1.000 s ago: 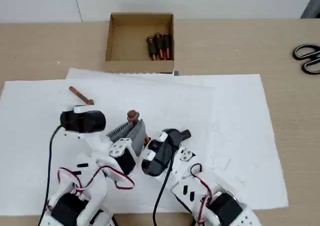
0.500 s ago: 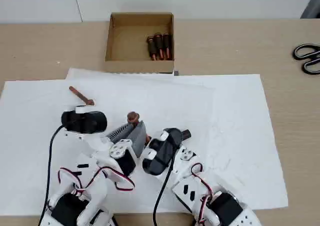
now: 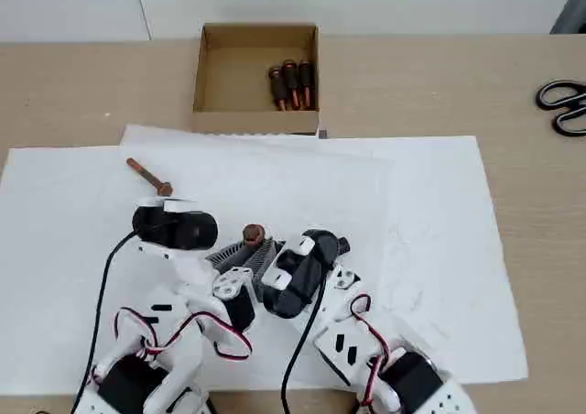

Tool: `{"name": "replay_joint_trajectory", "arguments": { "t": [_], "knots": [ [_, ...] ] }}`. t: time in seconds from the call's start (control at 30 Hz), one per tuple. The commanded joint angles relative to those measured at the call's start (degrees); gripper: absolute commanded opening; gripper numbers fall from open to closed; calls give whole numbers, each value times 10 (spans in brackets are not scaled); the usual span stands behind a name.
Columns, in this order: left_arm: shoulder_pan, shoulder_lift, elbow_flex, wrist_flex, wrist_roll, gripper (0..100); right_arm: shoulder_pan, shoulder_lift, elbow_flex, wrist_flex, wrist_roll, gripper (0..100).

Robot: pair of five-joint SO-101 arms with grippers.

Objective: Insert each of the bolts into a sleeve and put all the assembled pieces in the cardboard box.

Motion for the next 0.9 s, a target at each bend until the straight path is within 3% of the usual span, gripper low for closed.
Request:
{"name": "replay_joint_trajectory", "arguments": {
  "t": [0.0, 0.37, 0.6, 0.87],
  "knots": [
    [11, 3, 15, 13, -5, 6, -15, -8, -18, -33, 31, 3],
    [11, 0, 48, 45, -55, 9, -28, -8, -15, -33, 37, 3],
    [10, 0, 32, 47, -69, 186, -27, -8, -14, -29, 37, 3],
    [10, 4, -17, 49, -75, 195, -27, -8, 4, -30, 36, 3]
  ]
}}
